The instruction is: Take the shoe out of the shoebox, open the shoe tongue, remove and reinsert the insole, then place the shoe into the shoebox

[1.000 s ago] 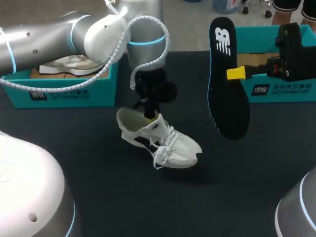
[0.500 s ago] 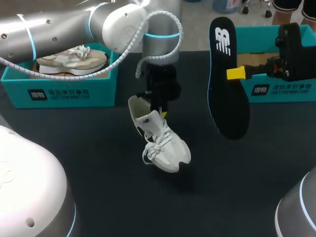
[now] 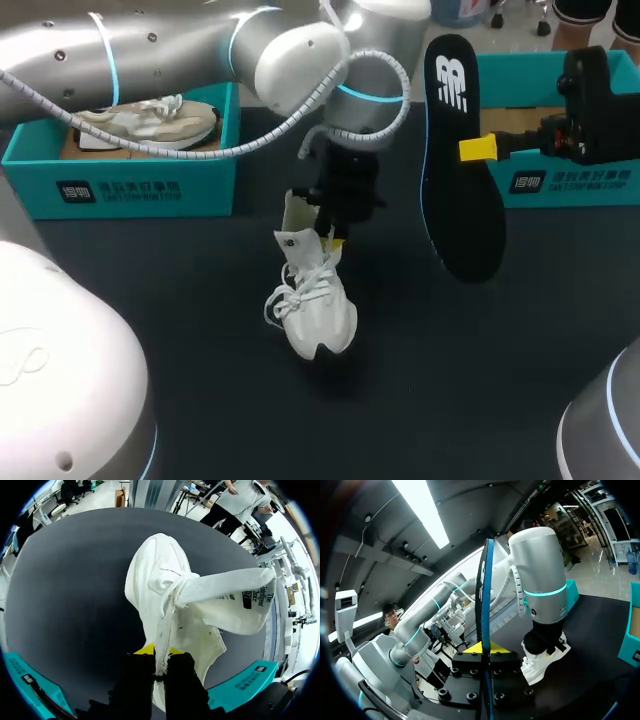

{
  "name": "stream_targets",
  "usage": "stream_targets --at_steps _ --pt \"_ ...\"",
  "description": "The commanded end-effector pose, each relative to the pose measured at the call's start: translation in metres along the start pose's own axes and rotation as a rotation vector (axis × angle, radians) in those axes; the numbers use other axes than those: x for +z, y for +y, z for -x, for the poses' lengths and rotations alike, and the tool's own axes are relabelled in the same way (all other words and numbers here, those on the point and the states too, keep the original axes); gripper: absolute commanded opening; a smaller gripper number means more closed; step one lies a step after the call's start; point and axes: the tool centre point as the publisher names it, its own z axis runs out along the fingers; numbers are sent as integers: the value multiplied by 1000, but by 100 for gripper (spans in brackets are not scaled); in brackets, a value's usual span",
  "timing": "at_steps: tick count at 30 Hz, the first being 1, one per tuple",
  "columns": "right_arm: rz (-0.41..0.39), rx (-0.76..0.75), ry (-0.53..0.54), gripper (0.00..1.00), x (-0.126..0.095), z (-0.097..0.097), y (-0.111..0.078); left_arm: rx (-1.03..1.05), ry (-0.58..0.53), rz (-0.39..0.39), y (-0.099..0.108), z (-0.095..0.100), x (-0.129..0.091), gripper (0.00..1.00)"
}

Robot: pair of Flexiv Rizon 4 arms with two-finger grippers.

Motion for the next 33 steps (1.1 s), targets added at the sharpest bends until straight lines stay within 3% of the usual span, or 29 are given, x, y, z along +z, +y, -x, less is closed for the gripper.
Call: stream_targets --at_steps 1,23,24,25,26,28,29,30,33 --pt "-2 1 -1 0 1 1 0 -7 48 1 2 9 1 0" --pt "-2 1 -1 0 1 1 0 61 118 -3 11 35 36 0" --pt "-2 1 -1 0 1 1 0 62 116 -2 9 36 37 6" --pt "-2 1 -1 0 1 1 0 61 113 0 8 37 37 40" --pt "-2 1 -1 0 1 1 0 73 102 -1 7 37 37 48" --pt "-2 1 -1 0 1 1 0 58 96 1 5 39 35 53" --pt "-2 1 -1 0 1 1 0 59 88 2 4 39 33 69" --pt "-2 1 -1 0 1 1 0 47 77 -1 3 40 31 100" --pt "-2 1 -1 0 1 1 0 21 22 1 2 40 23 100"
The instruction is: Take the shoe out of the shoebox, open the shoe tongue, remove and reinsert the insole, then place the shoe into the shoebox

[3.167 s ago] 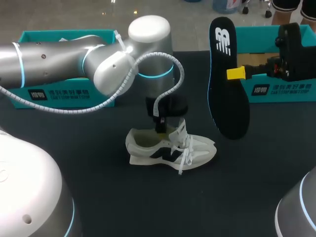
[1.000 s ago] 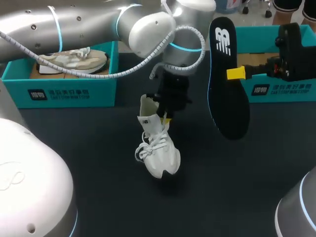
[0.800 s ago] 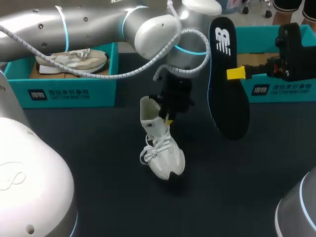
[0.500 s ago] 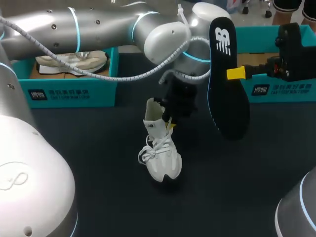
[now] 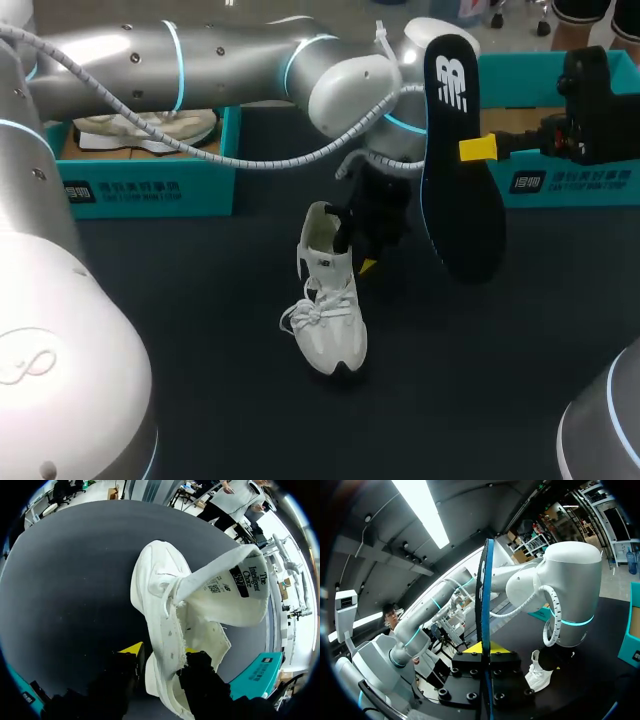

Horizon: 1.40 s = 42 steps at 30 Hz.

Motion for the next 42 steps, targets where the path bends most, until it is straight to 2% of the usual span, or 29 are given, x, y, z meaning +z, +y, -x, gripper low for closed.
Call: stream_targets --at_steps 1,5,13,19,21,37,39,42 --pt "-2 1 -1 0 1 1 0 -26 -73 7 -4 -8 -12 100" --pt "-2 1 -1 0 1 1 0 -124 -194 -26 -1 -15 -28 100" --pt "-2 1 -1 0 1 1 0 -236 -578 -43 6 -34 -65 100" --pt "-2 1 -1 0 1 1 0 -181 -859 -94 6 -48 -87 100" --pt "-2 1 -1 0 1 1 0 -82 -919 -138 6 -51 -93 100" --pt "-2 1 -1 0 1 1 0 -82 -919 -138 6 -51 -93 100" --pt "-2 1 -1 0 1 1 0 -98 -973 -108 6 -52 -94 100" --pt "60 87 27 0 -1 8 6 -96 -1024 -77 4 -53 -102 100"
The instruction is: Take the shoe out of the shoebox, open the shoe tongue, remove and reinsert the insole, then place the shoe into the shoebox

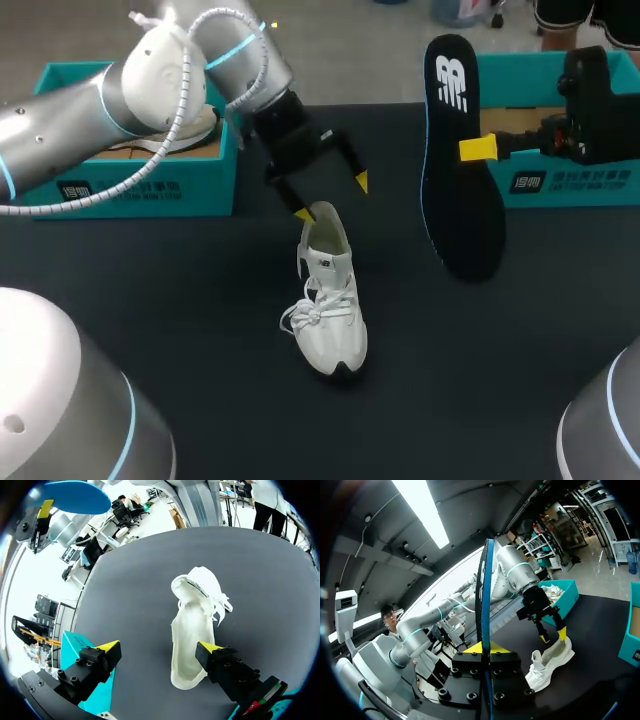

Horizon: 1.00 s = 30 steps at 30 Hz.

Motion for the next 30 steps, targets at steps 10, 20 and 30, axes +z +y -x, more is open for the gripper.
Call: stream_targets --at_steps 10,20,30 --pt "77 272 92 0 -9 42 49 68 -331 66 -21 11 -31 100" --pt "71 390 89 0 -21 75 80 136 -479 94 -36 28 -67 100" --pt "79 540 61 0 -18 93 69 238 -645 152 -54 38 -90 100"
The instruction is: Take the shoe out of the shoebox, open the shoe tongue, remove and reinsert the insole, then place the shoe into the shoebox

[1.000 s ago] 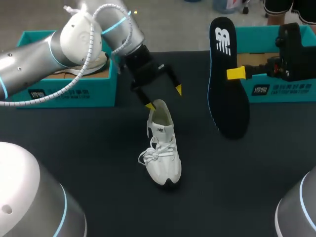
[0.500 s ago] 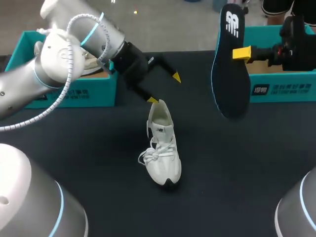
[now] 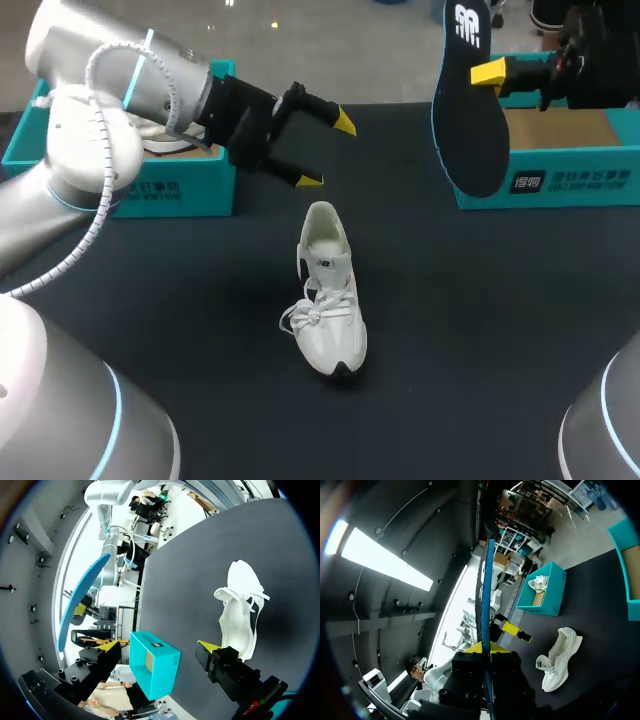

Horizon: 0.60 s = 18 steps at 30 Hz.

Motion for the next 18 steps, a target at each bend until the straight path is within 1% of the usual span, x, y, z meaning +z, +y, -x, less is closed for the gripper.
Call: stream_targets --at_steps 1,4,5,8,12,18 --pt "-16 60 -20 0 4 13 -3 40 -122 30 -14 0 -6 100" --pt "-12 129 -43 0 10 23 -8 81 -178 43 -17 6 -7 100" --pt "-23 142 -53 0 12 25 -9 91 -195 47 -18 8 -8 100" --pt "-22 194 -57 0 19 30 -11 119 -241 46 -20 13 -9 100" --pt "-27 242 -75 0 26 38 -9 131 -269 34 -20 19 -10 100" --pt "-44 298 -97 0 37 51 -1 154 -314 20 -23 29 -8 100"
